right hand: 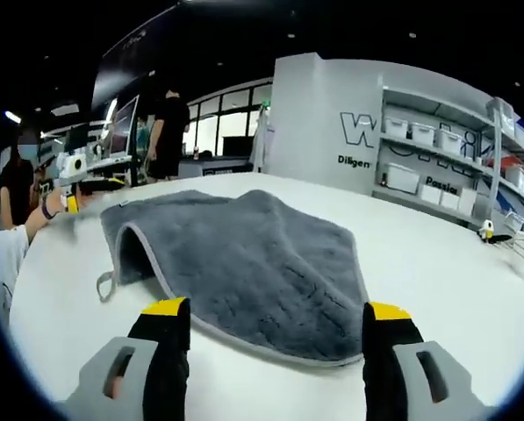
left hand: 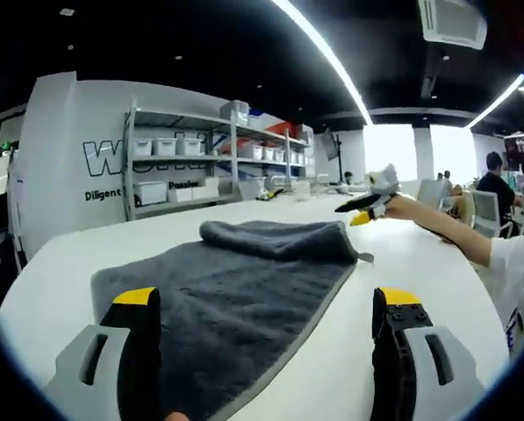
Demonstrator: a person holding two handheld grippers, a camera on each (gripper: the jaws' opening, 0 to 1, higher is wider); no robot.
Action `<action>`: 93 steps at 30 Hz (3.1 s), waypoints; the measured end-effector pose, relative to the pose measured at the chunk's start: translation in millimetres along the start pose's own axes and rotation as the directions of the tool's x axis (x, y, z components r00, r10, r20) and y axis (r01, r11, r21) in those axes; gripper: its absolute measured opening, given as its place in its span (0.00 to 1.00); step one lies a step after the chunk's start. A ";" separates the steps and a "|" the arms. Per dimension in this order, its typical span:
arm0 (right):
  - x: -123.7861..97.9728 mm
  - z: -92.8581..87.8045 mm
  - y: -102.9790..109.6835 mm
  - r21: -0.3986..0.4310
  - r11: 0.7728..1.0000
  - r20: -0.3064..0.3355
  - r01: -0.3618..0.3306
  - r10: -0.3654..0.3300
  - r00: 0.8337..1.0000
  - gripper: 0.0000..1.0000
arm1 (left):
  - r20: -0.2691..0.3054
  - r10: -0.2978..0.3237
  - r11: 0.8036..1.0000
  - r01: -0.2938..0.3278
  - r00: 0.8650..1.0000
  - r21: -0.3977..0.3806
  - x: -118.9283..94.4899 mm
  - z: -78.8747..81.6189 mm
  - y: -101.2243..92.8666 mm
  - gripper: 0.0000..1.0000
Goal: Open the folded towel by lifting each exposed corner and separating the folded layers until the towel lies flat within the target outline without major curled edges
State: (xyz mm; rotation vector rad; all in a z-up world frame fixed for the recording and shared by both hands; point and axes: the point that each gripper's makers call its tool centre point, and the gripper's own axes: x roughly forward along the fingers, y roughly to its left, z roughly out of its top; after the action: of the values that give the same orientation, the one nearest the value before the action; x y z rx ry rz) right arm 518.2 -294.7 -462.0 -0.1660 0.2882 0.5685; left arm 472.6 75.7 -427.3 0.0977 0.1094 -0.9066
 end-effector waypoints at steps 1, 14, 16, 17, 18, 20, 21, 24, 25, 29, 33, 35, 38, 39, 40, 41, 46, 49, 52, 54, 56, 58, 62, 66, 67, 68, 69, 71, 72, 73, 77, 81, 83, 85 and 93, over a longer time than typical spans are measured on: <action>2.9 -0.8 -5.0 0.003 1.000 0.003 0.010 -0.010 1.000 0.71 | 0.008 -0.002 1.000 0.002 1.000 0.005 -0.4 2.1 -1.0 0.99; 29.0 -25.3 -28.5 0.051 0.998 -0.074 0.048 -0.045 0.996 0.23 | 0.005 -0.012 1.000 0.012 1.000 0.012 2.1 -0.2 -10.2 0.99; 27.1 -26.2 -33.6 0.075 0.995 -0.080 0.070 -0.064 0.995 0.15 | -0.001 -0.013 1.000 0.013 1.000 0.006 2.7 -2.6 -10.9 0.99; 25.0 -26.6 -34.9 0.075 0.994 -0.089 0.079 -0.072 0.993 0.11 | -0.003 -0.013 1.000 0.013 1.000 0.006 3.0 -3.4 -11.0 0.99; 22.1 -28.2 -37.1 0.062 0.994 -0.107 0.094 -0.087 0.990 0.07 | -0.005 -0.013 1.000 0.013 1.000 0.006 3.2 -4.5 -11.0 0.99; 17.8 -29.9 -38.1 0.042 0.993 -0.133 0.110 -0.104 0.986 0.04 | -0.010 -0.009 1.000 0.009 1.000 0.006 3.2 -6.5 -11.3 0.99; 14.9 -31.2 -39.9 0.030 0.991 -0.149 0.127 -0.121 0.981 0.03 | -0.012 -0.007 1.000 0.007 1.000 0.007 3.2 -7.1 -10.7 0.99; 6.4 -34.7 -43.5 0.004 0.986 -0.191 0.169 -0.165 0.968 0.03 | -0.013 0.000 1.000 0.000 1.000 0.004 2.9 -7.6 -8.4 0.99; 1.4 -36.7 -48.7 -0.021 0.981 -0.214 0.194 -0.194 0.957 0.02 | -0.012 0.002 1.000 -0.002 1.000 0.002 2.7 -7.3 -7.9 0.99; -13.2 -43.1 -58.1 -0.040 0.966 -0.266 0.254 -0.255 0.929 0.02 | -0.008 0.011 1.000 -0.011 1.000 0.004 1.2 -6.5 -6.3 0.99; -32.0 -50.4 -74.0 -0.019 0.955 -0.311 0.297 -0.288 0.906 0.02 | -0.004 0.019 1.000 -0.019 1.000 0.005 -0.4 -4.7 -3.7 0.99; -41.4 -54.4 -80.0 -0.001 0.950 -0.329 0.314 -0.296 0.896 0.02 | -0.003 0.021 1.000 -0.021 1.000 0.009 -0.7 -4.4 -2.9 0.99; -54.6 -59.8 -85.5 0.035 0.943 -0.348 0.330 -0.298 0.889 0.02 | -0.004 0.024 1.000 -0.024 1.000 0.005 -0.9 -4.7 -1.2 0.98; -58.7 -61.8 -86.2 0.050 0.941 -0.355 0.336 -0.298 0.886 0.02 | -0.005 0.025 1.000 -0.025 1.000 0.005 -0.9 -5.1 -0.8 0.98; -63.4 -63.5 -85.8 0.061 0.939 -0.361 0.337 -0.294 0.885 0.02 | -0.008 0.026 1.000 -0.026 1.000 0.007 -0.9 -6.0 -0.3 0.98; -65.9 -64.6 -84.7 0.068 0.939 -0.367 0.338 -0.291 0.884 0.02 | -0.009 0.027 1.000 -0.027 1.000 0.007 -0.8 -6.3 -0.2 0.98; -82.4 -71.3 -84.2 0.084 0.929 -0.415 0.361 -0.296 0.860 0.03 | -0.012 0.027 1.000 -0.027 1.000 0.008 -0.8 -6.7 0.5 0.98; -89.0 -74.0 -87.9 0.080 0.924 -0.440 0.374 -0.304 0.845 0.03 | -0.013 0.027 1.000 -0.027 1.000 0.007 -0.8 -7.0 0.6 0.98; -95.8 -75.5 -100.2 0.039 0.911 -0.462 0.412 -0.349 0.816 0.03 | -0.015 0.027 1.000 -0.027 1.000 0.006 -0.5 -6.9 2.1 0.98; -99.5 -77.0 -101.4 0.046 0.906 -0.468 0.422 -0.353 0.810 0.03 | -0.017 0.027 1.000 -0.027 0.999 0.005 -0.6 -6.8 3.3 0.98; -101.4 -78.4 -99.5 0.088 0.896 -0.463 0.434 -0.349 0.815 0.03 | -0.016 0.028 1.000 -0.028 0.999 0.005 -0.9 -6.3 3.6 0.98; -102.6 -79.3 -97.0 0.115 0.893 -0.454 0.435 -0.342 0.823 0.03 | -0.015 0.030 1.000 -0.030 0.999 0.005 -1.5 -4.6 5.6 0.98; -105.2 -78.5 -95.4 0.155 0.898 -0.422 0.412 -0.316 0.850 0.05 | -0.010 0.033 0.999 -0.033 0.999 0.005 -2.9 -2.9 5.6 0.98; -115.4 -65.8 -99.5 0.151 0.897 -0.351 0.416 -0.345 0.871 0.15 | -0.007 0.036 0.999 -0.036 0.999 0.002 -3.7 -2.2 6.6 0.98; -119.6 -60.4 -101.4 0.136 0.897 -0.325 0.421 -0.361 0.874 0.18 | -0.007 0.036 0.999 -0.036 0.999 0.002 -3.7 -2.2 6.7 0.98; -122.4 -53.6 -103.3 0.138 0.897 -0.288 0.421 -0.370 0.883 0.22 | -0.007 0.037 0.999 -0.037 0.999 0.001 -3.7 -2.3 6.5 0.98; -123.8 -47.7 -105.0 0.144 0.896 -0.256 0.421 -0.377 0.890 0.25 | -0.007 0.037 0.999 -0.037 0.999 0.000 -3.8 -2.5 6.5 0.98; -126.8 -27.5 -109.4 0.137 0.896 -0.137 0.423 -0.406 0.904 0.28 | -0.008 0.037 0.999 -0.037 0.999 -0.002 -3.9 -2.9 6.5 0.98; -127.7 -21.4 -107.9 0.151 0.899 -0.102 0.411 -0.399 0.911 0.27 | -0.009 0.036 0.999 -0.036 0.999 -0.004 -3.9 -3.0 6.6 0.98; -126.6 -12.3 -107.0 0.146 0.907 -0.056 0.394 -0.390 0.919 0.28 | -0.009 0.036 0.999 -0.036 0.999 -0.005 -4.1 -3.0 6.8 0.99; -112.4 26.1 -85.1 0.156 0.959 0.153 0.235 -0.259 0.954 0.48 | -0.004 0.036 0.999 -0.036 0.999 -0.014 -5.4 -2.0 7.9 0.99; -101.7 33.4 -68.3 0.155 0.974 0.182 0.168 -0.195 0.964 0.75 | -0.007 0.042 0.999 -0.042 0.999 -0.032 -7.2 -2.8 11.6 0.99; -97.7 30.9 -61.5 0.118 0.980 0.160 0.159 -0.177 0.971 0.81 | -0.012 0.046 0.998 -0.046 0.999 -0.038 -7.6 -3.7 14.3 0.99; -94.3 27.4 -55.5 0.078 0.986 0.135 0.147 -0.157 0.978 0.85 | -0.021 0.055 0.998 -0.056 0.998 -0.040 -8.0 -6.2 18.3 0.99; -80.0 16.2 -21.1 0.031 0.999 0.059 0.039 -0.040 0.997 0.99 | -0.036 0.069 0.996 -0.071 0.997 -0.055 -14.4 -7.8 29.1 0.99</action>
State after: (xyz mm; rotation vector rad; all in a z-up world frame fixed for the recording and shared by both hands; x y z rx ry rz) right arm 469.1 -349.0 -420.0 -0.1258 0.2348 0.5288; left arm 486.4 105.7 -432.0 0.0646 0.1620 -0.8319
